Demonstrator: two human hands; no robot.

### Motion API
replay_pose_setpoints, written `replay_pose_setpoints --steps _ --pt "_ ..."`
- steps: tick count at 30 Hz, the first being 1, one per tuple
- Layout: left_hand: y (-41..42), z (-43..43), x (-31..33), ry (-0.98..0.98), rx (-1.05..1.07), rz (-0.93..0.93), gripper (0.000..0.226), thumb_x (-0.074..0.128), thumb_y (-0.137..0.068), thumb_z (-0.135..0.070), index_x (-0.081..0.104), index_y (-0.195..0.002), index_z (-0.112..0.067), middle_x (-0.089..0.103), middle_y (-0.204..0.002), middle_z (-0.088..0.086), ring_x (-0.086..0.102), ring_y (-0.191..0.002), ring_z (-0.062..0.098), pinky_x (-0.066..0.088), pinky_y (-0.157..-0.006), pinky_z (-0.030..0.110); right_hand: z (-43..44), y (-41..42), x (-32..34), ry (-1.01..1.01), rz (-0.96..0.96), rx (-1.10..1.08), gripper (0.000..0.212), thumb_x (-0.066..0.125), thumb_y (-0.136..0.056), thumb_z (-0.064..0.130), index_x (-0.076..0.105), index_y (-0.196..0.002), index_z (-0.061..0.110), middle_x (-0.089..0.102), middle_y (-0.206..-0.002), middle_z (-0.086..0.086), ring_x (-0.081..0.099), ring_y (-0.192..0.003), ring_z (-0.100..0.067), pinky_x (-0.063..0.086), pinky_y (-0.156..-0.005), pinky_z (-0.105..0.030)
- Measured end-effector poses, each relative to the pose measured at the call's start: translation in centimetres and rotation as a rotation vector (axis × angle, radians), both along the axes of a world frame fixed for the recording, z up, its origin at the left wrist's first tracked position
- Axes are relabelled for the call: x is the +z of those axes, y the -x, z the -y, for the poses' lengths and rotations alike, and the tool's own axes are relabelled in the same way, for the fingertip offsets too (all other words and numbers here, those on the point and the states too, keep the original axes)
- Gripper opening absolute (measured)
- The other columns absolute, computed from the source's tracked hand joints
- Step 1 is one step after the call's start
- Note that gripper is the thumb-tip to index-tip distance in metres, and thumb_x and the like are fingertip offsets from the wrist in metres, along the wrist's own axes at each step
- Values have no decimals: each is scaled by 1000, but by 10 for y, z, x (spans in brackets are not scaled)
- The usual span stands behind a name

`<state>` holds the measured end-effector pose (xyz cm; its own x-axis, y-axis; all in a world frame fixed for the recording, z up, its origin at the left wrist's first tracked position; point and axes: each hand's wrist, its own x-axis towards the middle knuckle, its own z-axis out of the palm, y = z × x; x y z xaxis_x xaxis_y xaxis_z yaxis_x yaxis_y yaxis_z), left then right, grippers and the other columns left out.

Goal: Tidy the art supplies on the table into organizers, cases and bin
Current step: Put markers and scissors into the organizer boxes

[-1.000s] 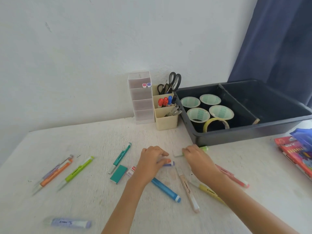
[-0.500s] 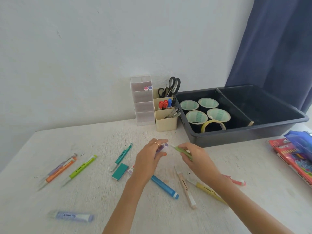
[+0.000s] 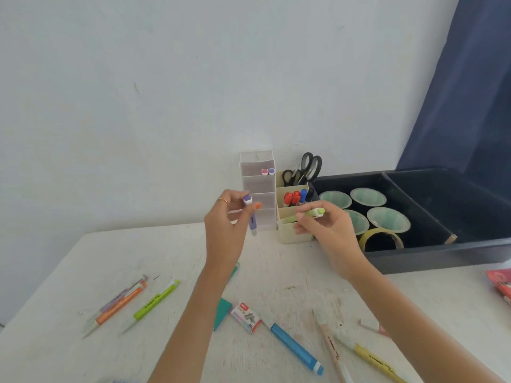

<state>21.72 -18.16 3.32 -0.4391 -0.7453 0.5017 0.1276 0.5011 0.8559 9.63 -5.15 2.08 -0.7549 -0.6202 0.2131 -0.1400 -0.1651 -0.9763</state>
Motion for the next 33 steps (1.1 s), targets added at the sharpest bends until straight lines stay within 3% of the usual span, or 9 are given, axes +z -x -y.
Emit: replay_pose_setpoints --steps 3,7,10,13,16,22,25,29,33 --pt "5 15 20 -6 14 -93 16 70 -83 -8 60 -83 -20 64 -82 -14 65 -74 -3 46 -67 7 14 8 14 84 -35 88 17 57 -90 3 65 -105 4 72 -94 -10 70 -83 -24 56 -81 -31" --pt "16 35 39 8 8 -134 20 68 -81 2 62 -91 -14 65 -87 -3 67 -72 0 47 -69 8 35 18 35 63 -209 -24 17 65 -86 11 70 -100 19 73 -86 -7 70 -78 -23 57 -77 -33" --pt "26 49 44 63 -1 -156 27 65 -82 4 62 -97 -18 66 -92 7 69 -79 10 50 -73 12 53 26 46 68 -339 -94 20 71 -81 13 71 -99 22 73 -86 3 69 -80 -15 56 -75 -23" --pt "36 60 44 112 -9 -167 29 67 -80 5 64 -89 -23 66 -94 13 70 -80 19 50 -73 14 73 32 51 59 -499 -118 24 71 -81 9 71 -104 16 70 -85 12 66 -78 1 50 -75 -10" --pt "47 68 40 93 -44 -155 24 68 -79 4 65 -89 -18 67 -92 13 70 -77 18 50 -70 12 93 40 46 2 -670 -157 27 71 -81 6 71 -106 13 67 -86 12 61 -72 9 45 -72 -3" --pt "58 79 28 135 -54 -129 25 70 -79 3 68 -93 -19 69 -91 1 69 -83 13 52 -75 15 122 62 30 -176 -993 -77 26 70 -81 9 74 -101 26 68 -75 4 50 -76 -17 39 -67 -26" --pt "57 81 33 210 -24 -162 27 69 -80 3 66 -94 -21 67 -91 -1 68 -83 9 50 -74 12 135 70 24 -248 -1044 -39 25 71 -80 8 74 -101 21 72 -81 -3 55 -78 -20 37 -71 -28" --pt "56 85 37 261 -24 -171 26 69 -80 1 65 -95 -19 66 -92 4 69 -84 16 52 -77 17 149 77 24 -363 -1097 -56 17 69 -79 5 74 -94 12 68 -75 -9 55 -77 -25 38 -75 -34" --pt "58 89 29 267 -41 -113 23 71 -79 0 66 -94 -16 66 -90 1 68 -83 13 52 -78 16 158 79 19 -505 -1223 -140 5 65 -83 9 67 -78 11 65 -76 -8 50 -85 -26 22 -74 -29"
